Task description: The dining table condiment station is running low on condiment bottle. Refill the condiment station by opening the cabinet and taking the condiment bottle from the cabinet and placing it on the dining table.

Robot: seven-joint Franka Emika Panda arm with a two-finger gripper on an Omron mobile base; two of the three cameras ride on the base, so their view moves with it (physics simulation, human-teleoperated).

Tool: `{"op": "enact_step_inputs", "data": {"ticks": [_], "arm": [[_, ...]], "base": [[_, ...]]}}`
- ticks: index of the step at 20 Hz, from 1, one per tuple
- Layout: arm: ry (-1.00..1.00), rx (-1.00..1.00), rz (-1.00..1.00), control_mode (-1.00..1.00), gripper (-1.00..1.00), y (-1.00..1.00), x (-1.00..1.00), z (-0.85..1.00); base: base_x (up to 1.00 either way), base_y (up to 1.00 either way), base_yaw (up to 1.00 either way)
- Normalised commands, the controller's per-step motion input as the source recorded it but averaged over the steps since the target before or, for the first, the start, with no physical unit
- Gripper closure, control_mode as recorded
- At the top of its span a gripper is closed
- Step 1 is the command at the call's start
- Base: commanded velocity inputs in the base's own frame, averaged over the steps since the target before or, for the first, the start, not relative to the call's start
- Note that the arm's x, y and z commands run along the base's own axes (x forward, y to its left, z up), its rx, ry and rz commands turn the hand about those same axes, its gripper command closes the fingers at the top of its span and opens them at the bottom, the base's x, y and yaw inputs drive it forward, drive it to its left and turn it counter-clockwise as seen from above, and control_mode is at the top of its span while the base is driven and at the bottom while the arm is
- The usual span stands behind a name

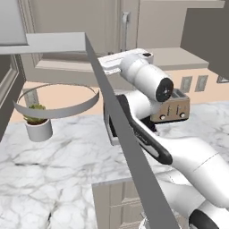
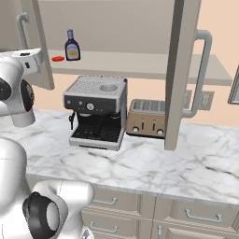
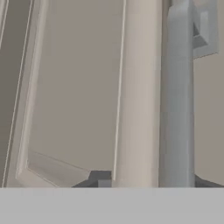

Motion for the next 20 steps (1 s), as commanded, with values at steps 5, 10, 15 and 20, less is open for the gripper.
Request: {"op": "enact_step_inputs", "data": {"ticks": [5, 10, 15, 20], "arm": [[0.0, 0.0, 0.0, -1.0, 1.0, 1.0, -1.0, -0.14], [0.01, 0.0, 0.0, -1.0, 1.0, 0.96, -1.0, -0.25], [0.04, 0.03, 0.0, -1.0, -1.0, 0.47, -0.67, -0.33], [0.06, 0.22, 0.08, -1.0, -1.0, -0.65, -0.45, -0.09]], "base": [[0.0, 0.0, 0.0], [0.0, 0.0, 0.0], [0.0, 0.0, 0.0], [0.0, 0.0, 0.0]]}}
